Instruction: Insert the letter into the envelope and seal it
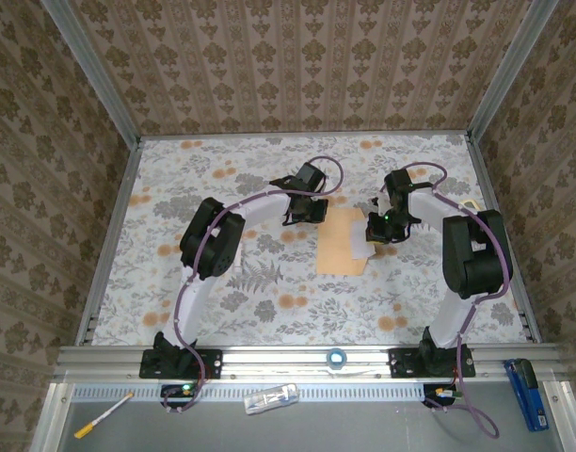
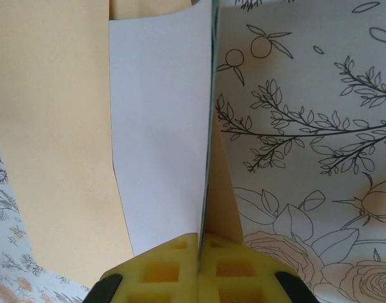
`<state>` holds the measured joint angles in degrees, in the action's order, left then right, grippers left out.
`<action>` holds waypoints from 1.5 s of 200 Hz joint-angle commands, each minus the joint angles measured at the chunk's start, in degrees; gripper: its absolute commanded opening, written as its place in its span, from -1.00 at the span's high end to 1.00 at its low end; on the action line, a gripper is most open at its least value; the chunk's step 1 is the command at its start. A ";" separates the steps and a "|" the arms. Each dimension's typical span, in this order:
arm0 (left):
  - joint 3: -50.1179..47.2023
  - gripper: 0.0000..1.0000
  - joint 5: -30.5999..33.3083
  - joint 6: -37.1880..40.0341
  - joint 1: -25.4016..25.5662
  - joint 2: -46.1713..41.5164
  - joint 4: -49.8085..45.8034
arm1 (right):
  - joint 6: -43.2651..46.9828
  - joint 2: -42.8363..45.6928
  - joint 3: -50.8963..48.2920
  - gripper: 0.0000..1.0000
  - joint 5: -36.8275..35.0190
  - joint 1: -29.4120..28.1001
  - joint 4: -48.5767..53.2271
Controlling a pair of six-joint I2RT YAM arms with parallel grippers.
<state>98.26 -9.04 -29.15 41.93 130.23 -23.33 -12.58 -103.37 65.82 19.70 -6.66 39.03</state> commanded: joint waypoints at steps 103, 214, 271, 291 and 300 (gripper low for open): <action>-3.68 1.00 -0.21 -2.80 0.46 0.46 -2.33 | -5.04 -2.51 4.26 1.00 -7.40 -4.43 3.09; -4.69 1.00 -0.36 -3.11 0.47 -0.17 -1.90 | -5.24 -5.96 5.75 1.00 -5.23 -6.54 0.49; -4.65 1.00 -0.43 -3.29 0.35 -0.07 -1.72 | -5.48 -6.48 4.07 1.00 -0.35 -6.37 -4.17; -4.56 1.00 -0.49 -3.39 0.42 -0.03 -1.81 | -6.36 -6.96 3.71 1.00 0.94 -6.40 -5.40; -4.42 1.00 -0.48 -3.34 0.43 0.01 -1.86 | -6.48 -7.11 3.70 1.00 0.88 -6.35 -5.44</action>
<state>95.96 -9.17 -31.79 41.98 129.34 -20.32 -18.17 -108.81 70.39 17.76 -12.97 36.18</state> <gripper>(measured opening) 0.056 0.060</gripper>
